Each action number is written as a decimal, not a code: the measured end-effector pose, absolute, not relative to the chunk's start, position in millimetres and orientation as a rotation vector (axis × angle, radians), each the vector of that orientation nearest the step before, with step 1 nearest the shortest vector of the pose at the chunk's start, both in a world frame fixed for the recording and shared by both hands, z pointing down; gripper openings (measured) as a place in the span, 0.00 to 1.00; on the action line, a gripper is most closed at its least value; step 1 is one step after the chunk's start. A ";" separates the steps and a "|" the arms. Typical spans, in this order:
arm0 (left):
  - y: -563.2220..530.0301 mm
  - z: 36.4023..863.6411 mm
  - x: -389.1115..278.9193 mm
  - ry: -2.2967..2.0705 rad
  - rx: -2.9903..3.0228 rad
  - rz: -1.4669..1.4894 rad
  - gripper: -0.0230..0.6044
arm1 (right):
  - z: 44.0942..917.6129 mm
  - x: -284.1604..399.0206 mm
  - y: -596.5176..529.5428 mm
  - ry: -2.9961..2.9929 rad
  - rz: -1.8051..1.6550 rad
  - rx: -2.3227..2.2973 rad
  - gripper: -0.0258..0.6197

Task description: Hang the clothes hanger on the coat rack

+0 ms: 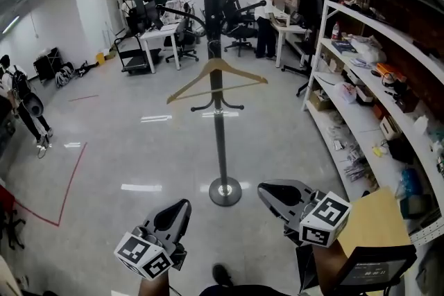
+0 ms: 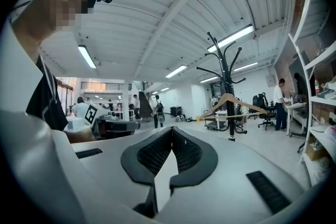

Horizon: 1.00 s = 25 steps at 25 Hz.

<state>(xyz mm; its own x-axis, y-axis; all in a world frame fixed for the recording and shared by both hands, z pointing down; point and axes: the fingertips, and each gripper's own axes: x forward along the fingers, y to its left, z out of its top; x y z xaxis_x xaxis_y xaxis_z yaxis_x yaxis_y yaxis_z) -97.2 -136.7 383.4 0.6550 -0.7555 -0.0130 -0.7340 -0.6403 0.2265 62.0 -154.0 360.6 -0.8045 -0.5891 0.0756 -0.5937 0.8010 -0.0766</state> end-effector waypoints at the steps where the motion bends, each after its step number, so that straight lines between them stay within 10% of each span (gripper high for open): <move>1: -126.2 382.1 -90.9 -1.221 2.672 -0.151 0.04 | 361.2 65.9 -142.0 -2.939 0.147 0.954 0.05; 25: 99.9 393.7 -54.8 -1.232 2.647 -0.059 0.04 | 368.0 86.8 62.5 -2.988 0.138 0.929 0.05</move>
<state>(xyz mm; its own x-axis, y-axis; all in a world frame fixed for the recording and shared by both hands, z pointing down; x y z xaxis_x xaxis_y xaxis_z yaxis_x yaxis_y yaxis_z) -54.8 99.9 393.7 0.6476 -0.7599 0.0564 -0.7511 -0.6241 0.2154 86.8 62.5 368.0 -0.8240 -0.5655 0.0352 -0.5664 0.8202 -0.0812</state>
